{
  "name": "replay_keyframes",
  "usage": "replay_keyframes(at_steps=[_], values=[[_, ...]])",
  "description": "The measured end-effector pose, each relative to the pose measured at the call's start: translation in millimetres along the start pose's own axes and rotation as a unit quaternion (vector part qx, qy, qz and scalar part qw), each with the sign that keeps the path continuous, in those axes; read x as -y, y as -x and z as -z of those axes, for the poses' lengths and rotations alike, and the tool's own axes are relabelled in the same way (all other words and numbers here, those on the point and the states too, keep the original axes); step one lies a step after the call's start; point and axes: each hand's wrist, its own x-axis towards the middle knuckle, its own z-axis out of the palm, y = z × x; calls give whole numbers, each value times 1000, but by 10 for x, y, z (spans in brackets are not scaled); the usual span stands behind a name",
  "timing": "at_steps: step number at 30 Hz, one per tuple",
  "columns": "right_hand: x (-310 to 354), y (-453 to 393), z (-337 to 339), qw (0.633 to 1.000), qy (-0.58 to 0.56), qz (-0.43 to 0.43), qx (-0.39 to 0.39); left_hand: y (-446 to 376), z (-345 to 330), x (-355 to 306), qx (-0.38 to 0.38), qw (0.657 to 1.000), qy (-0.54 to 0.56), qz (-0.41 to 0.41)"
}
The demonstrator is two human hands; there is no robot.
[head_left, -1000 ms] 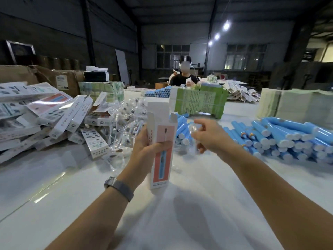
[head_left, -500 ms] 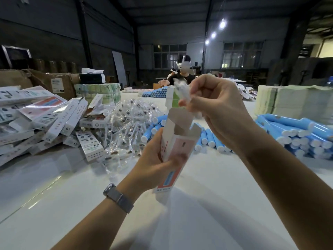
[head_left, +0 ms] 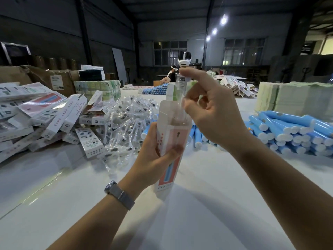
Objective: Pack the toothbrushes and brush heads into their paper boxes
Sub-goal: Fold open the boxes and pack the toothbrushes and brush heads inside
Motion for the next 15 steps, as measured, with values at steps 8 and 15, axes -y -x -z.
replay_keyframes(at_steps=[8,15], values=[[-10,12,22,996,45,28,74,-4,-8,-2,-18,1000,2,6],[46,24,-40,996,-7,-8,85,16,-35,6,-10,1000,-2,-4]])
